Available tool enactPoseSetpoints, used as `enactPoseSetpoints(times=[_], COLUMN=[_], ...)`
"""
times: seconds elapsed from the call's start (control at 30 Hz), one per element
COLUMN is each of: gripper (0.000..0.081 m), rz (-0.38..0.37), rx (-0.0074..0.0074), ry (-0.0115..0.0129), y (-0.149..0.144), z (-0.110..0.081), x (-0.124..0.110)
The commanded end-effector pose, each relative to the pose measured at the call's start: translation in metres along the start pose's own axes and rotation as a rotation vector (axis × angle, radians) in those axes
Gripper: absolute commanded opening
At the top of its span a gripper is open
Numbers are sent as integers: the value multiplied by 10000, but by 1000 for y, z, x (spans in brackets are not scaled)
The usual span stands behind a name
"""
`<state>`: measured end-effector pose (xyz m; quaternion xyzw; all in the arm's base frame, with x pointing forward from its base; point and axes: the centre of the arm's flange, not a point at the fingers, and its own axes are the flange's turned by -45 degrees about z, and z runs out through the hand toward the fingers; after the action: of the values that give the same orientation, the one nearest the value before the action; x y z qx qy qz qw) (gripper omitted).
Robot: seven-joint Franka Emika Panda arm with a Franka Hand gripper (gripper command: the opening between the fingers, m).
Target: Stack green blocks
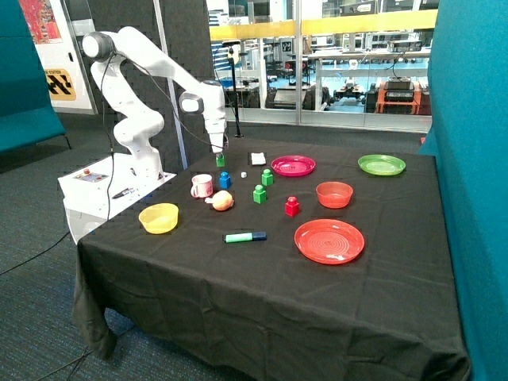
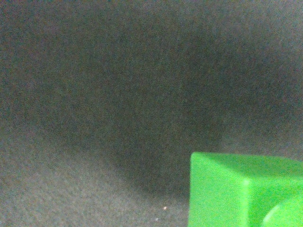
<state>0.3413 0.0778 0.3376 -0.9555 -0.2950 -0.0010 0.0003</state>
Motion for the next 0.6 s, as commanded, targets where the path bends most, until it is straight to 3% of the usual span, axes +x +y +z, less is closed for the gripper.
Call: enactPoseSetpoints(times=[0.0, 0.2, 0.43, 0.47, 0.5, 0.57], gripper=[0, 0, 291, 146, 73, 18], rz=[2, 286, 715, 765, 810, 885], rx=[0, 0, -1, -1, -1, -1], ry=[-22, -22, -22, -22, -22, -22], y=[7, 21, 42, 45, 47, 52], z=[-27, -46, -62, -63, -65, -68], x=[15, 26, 33, 34, 34, 35])
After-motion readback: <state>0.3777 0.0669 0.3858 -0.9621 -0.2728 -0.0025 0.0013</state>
